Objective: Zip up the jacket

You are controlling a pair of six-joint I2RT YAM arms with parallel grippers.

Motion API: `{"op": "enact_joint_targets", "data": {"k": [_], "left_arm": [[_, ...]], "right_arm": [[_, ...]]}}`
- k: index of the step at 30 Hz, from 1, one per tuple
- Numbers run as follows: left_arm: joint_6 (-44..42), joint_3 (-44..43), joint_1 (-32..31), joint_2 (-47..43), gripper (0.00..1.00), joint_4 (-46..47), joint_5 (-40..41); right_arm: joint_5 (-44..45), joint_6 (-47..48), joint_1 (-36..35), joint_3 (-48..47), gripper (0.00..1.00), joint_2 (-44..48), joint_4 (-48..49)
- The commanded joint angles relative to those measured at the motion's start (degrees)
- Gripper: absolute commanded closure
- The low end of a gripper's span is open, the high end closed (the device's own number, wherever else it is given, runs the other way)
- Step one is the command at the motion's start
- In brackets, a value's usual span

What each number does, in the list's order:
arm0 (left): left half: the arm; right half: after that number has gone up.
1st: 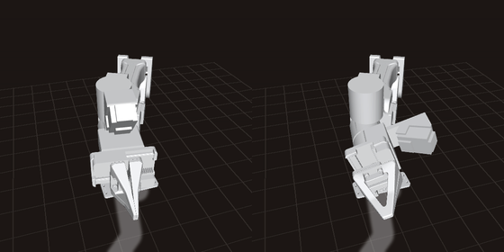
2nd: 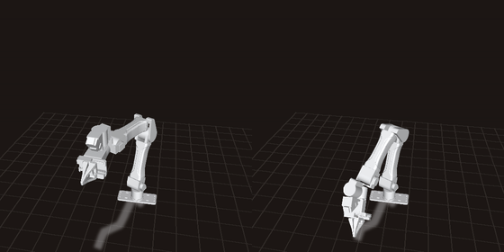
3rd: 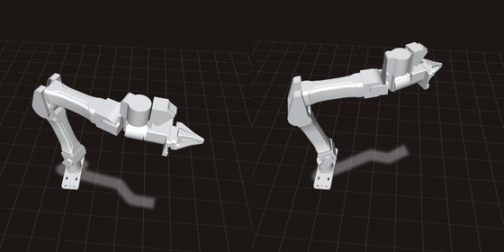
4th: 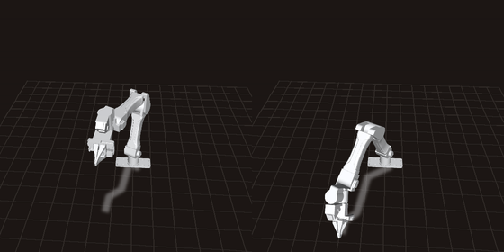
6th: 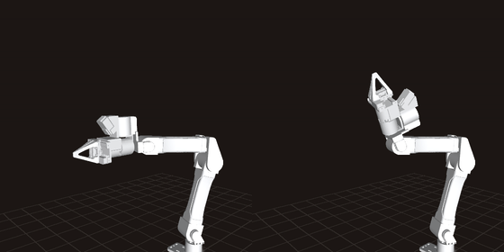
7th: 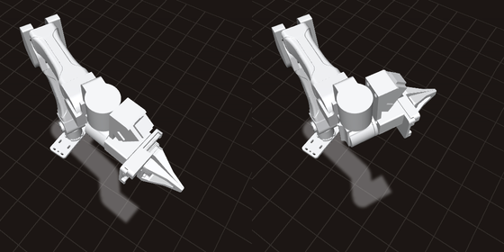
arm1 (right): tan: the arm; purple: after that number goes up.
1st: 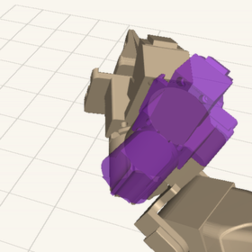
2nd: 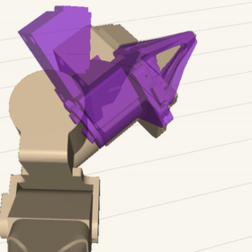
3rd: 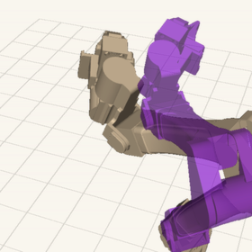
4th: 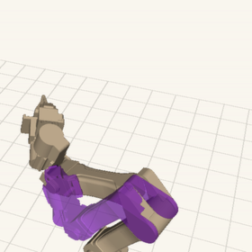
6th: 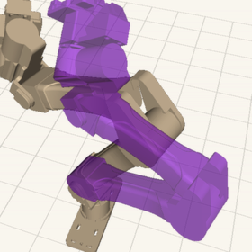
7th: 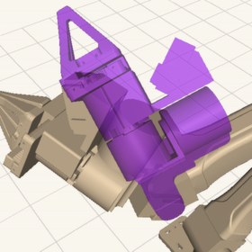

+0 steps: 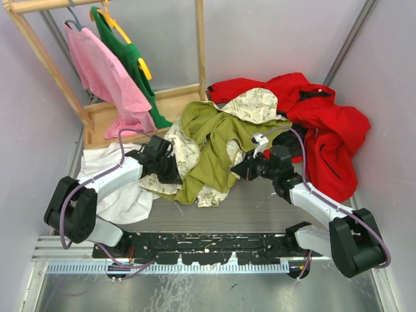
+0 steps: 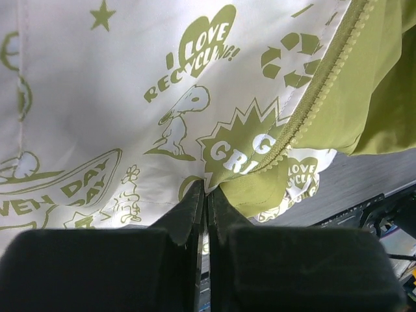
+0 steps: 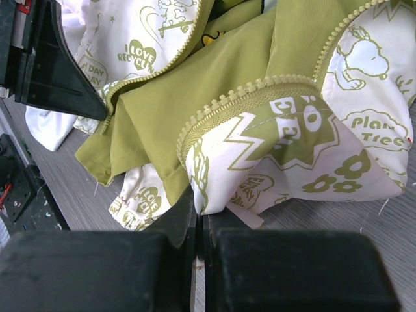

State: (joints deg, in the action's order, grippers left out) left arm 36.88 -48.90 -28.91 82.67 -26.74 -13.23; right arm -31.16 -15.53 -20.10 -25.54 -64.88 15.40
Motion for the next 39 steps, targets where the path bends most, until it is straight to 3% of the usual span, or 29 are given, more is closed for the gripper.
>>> {"op": "enact_joint_targets", "data": {"k": [1,12,25,32,39], "left_arm": [[-0.3,0.4,0.3,-3.9,1.00,1.5,-2.3],[-0.8,3.0,0.3,-13.1,1.00,12.8,-7.3],[-0.8,14.7,0.3,-20.1,0.99,51.0,-7.5],[-3.9,15.0,0.3,-17.6,1.00,63.8,-15.0],[-6.2,19.1,0.3,-12.4,1.00,85.1,-22.4]], "right_arm": [[0.3,0.8,-0.4,-1.6,0.93,0.4,2.1],[-2.7,1.1,-0.6,-2.9,0.93,0.7,3.1],[-10.7,4.6,-1.0,-9.3,0.94,-1.1,2.0],[-13.4,8.3,-3.8,-13.9,0.93,-2.9,1.7],[-16.4,13.8,-7.8,-17.0,0.97,-4.4,0.5]]}}
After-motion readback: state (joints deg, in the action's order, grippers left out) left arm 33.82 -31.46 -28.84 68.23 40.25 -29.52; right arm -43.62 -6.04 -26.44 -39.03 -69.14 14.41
